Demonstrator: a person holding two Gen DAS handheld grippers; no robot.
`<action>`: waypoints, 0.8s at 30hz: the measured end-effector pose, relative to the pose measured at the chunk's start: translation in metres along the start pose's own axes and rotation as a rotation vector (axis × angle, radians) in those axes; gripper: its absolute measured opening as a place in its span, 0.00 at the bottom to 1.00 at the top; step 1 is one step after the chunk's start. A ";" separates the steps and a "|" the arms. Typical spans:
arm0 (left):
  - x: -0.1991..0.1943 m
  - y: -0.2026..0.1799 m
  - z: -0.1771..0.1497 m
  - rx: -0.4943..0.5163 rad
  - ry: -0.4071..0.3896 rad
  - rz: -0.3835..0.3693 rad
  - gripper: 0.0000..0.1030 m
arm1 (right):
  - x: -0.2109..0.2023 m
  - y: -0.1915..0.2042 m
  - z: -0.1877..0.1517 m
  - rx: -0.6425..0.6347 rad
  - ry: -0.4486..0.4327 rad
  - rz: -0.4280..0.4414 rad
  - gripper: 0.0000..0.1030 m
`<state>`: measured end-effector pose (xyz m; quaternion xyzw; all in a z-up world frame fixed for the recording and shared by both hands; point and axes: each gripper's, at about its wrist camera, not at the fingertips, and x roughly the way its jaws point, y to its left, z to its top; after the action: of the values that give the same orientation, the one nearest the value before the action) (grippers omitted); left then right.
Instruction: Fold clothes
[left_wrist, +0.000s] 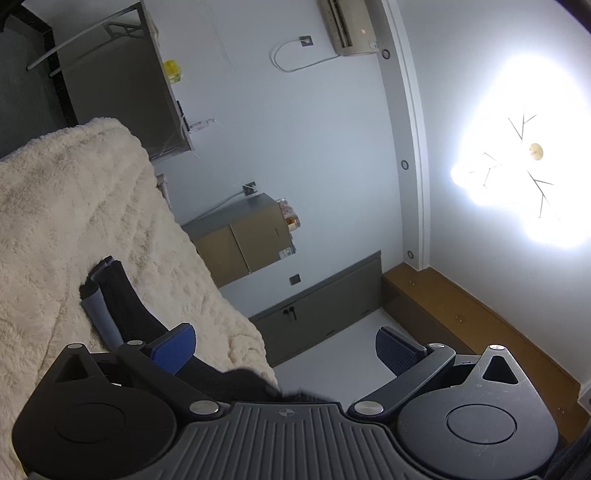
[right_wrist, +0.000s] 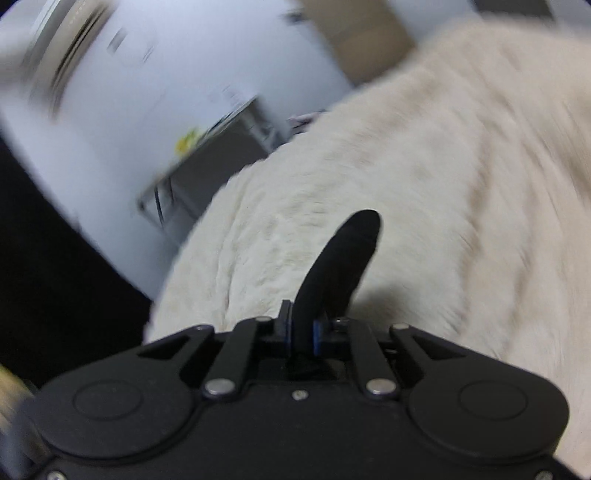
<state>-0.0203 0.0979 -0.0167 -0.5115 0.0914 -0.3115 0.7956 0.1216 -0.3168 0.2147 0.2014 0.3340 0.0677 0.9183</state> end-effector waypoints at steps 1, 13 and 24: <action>-0.001 -0.001 0.000 0.005 -0.003 -0.002 1.00 | 0.006 0.031 -0.001 -0.106 0.008 -0.038 0.09; -0.020 -0.010 0.007 0.039 -0.074 -0.014 1.00 | 0.135 0.249 -0.104 -0.612 0.183 -0.082 0.09; -0.032 -0.009 0.014 0.033 -0.114 -0.010 1.00 | 0.179 0.278 -0.134 -0.484 0.274 0.125 0.67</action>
<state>-0.0431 0.1245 -0.0077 -0.5156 0.0380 -0.2872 0.8063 0.1755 0.0259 0.1318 -0.0144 0.4160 0.2284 0.8801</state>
